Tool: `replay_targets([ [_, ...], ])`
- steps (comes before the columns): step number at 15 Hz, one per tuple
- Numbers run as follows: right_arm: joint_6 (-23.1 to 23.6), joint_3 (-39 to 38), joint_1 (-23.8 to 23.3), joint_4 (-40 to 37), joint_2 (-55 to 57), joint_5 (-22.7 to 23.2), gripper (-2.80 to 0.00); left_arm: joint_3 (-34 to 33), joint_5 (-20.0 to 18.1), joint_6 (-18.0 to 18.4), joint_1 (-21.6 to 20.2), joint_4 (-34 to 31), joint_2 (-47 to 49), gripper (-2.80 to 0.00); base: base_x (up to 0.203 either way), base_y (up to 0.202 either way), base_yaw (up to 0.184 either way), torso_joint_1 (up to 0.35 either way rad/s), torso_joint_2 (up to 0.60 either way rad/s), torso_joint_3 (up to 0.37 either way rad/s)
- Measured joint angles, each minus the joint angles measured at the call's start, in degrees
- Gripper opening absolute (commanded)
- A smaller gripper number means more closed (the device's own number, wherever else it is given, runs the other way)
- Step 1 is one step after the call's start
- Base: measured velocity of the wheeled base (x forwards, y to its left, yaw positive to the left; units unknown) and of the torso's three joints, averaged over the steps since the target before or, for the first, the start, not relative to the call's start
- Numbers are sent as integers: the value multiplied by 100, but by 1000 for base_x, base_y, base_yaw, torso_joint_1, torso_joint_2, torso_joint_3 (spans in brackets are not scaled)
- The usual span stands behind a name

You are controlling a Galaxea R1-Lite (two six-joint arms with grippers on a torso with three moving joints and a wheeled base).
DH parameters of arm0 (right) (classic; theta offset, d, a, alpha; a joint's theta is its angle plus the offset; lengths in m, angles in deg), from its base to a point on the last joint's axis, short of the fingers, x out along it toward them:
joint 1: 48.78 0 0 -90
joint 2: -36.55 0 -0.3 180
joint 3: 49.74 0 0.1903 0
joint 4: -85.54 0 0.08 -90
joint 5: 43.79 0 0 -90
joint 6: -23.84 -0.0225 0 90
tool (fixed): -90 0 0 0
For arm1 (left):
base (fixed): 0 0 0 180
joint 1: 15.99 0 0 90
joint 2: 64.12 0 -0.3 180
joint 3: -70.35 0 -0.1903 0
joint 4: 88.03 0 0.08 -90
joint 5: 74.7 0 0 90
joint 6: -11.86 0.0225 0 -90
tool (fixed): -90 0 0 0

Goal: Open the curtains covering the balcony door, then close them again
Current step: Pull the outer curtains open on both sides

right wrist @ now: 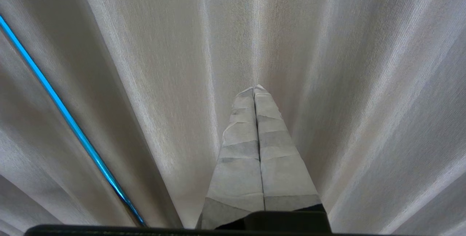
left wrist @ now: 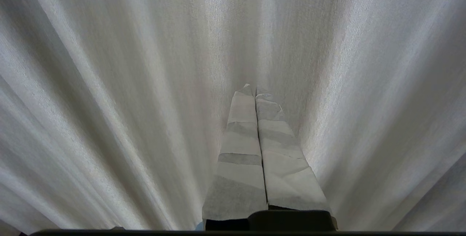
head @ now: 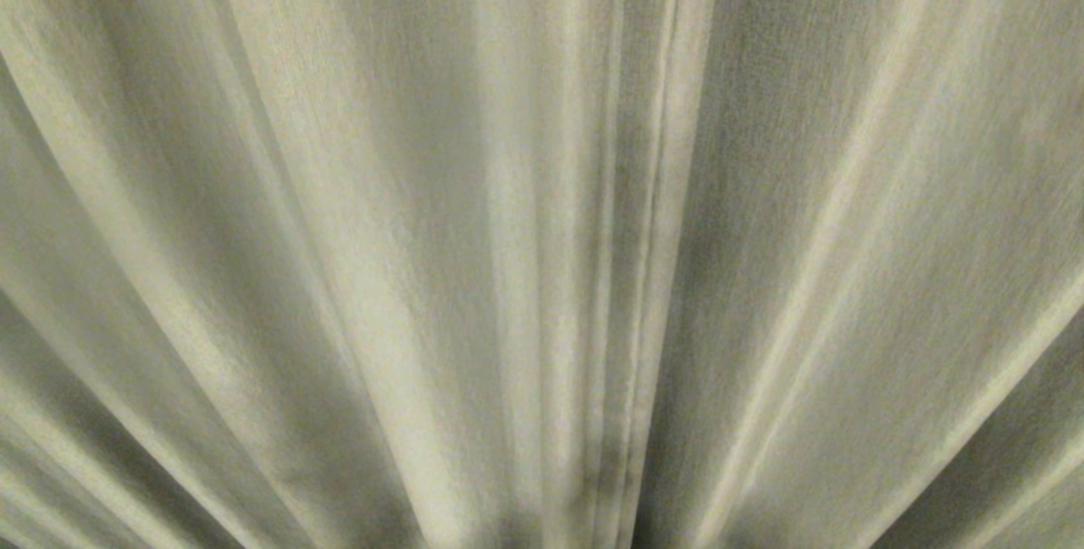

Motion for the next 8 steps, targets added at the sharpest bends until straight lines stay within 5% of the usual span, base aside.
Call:
replay_targets([
  [8,5,0,0,1,0,-5,-280,0,2,-2,0,0,0,-280,0,0,0,0,0,0],
])
